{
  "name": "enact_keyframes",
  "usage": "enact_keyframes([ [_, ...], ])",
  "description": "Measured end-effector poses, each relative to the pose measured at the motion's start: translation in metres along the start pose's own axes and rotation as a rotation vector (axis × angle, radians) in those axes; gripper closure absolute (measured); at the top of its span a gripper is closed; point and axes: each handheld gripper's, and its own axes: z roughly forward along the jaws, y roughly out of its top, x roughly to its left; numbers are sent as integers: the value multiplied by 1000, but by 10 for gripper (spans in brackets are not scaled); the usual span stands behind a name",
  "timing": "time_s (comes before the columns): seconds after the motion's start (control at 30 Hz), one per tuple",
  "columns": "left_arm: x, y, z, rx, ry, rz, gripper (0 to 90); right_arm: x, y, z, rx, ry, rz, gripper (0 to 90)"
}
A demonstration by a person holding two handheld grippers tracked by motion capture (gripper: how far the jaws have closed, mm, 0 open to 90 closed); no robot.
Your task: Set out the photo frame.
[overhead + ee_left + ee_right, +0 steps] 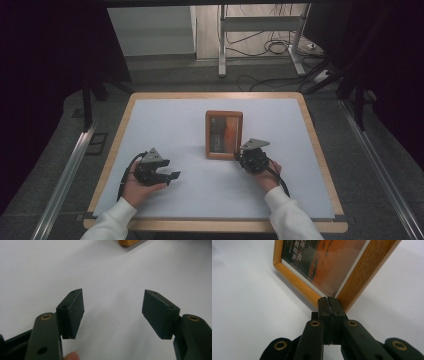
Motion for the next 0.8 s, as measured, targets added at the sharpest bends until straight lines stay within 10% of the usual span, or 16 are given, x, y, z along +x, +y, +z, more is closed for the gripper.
enact_keyframes([
  [0.4,1,1,2,5,-8,11,340,0,1,-12,-50,51,12,840],
  [0.57,0,0,1,5,-2,13,338,-2,0,-22,-85,75,25,450],
  [0.8,0,0,-2,-2,4,15,339,0,-4,-40,-100,25,36,294],
])
